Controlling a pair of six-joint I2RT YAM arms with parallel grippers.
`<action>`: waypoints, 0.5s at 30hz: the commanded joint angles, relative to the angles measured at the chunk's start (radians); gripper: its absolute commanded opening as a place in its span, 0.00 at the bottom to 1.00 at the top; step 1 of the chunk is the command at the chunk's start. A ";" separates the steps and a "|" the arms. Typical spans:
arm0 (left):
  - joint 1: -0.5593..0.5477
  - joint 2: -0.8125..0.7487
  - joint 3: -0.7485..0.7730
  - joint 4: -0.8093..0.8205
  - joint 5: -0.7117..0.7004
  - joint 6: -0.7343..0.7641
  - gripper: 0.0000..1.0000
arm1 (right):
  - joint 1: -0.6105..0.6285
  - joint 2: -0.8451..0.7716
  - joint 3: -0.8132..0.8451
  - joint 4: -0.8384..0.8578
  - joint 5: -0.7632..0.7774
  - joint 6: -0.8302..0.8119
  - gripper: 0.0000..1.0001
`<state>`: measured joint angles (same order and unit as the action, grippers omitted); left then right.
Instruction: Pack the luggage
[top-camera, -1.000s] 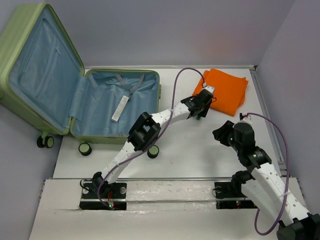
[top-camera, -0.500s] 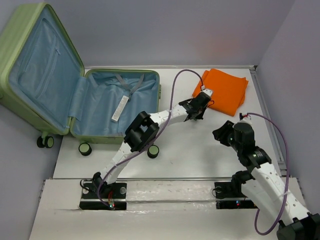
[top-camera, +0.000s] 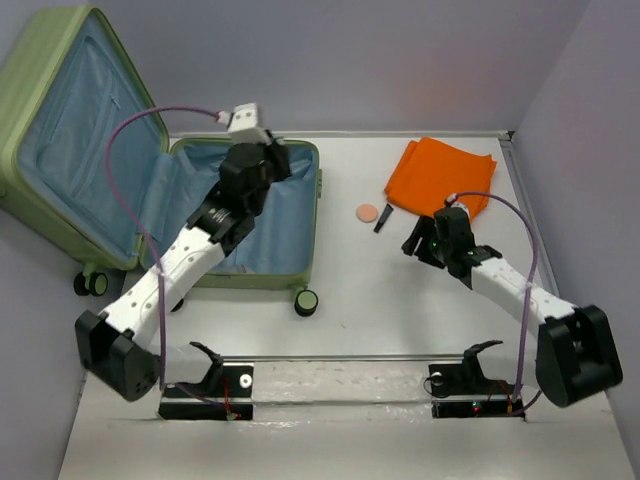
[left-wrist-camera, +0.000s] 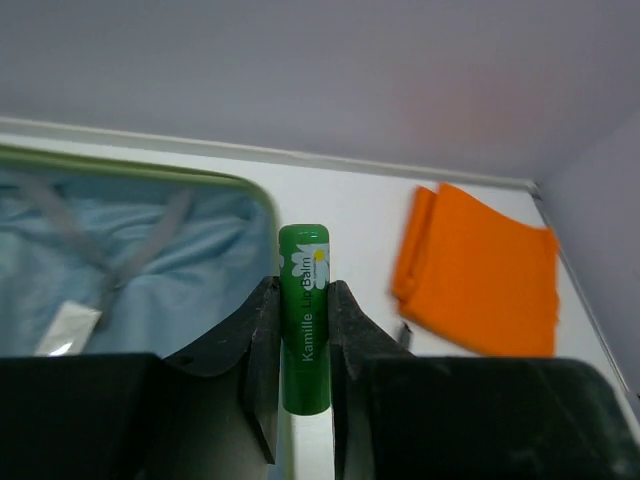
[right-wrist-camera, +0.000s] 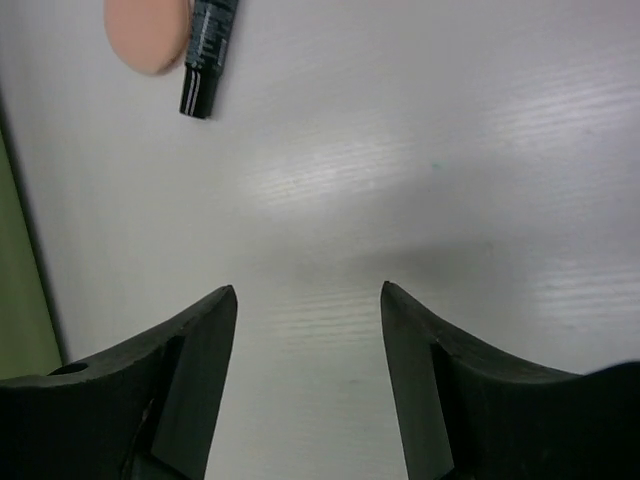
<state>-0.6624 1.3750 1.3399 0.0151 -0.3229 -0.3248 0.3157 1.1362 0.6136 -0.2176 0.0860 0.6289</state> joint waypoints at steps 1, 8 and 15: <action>0.148 -0.089 -0.261 0.010 -0.128 -0.121 0.17 | 0.019 0.186 0.161 0.165 0.017 -0.021 0.67; 0.276 -0.128 -0.335 0.039 -0.045 -0.178 0.86 | 0.028 0.457 0.405 0.193 0.050 -0.031 0.66; 0.262 -0.282 -0.370 0.049 0.180 -0.188 0.86 | 0.037 0.650 0.550 0.149 0.061 -0.043 0.60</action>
<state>-0.3904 1.2369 0.9787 -0.0109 -0.2813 -0.4942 0.3420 1.7142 1.0767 -0.0746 0.1200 0.6037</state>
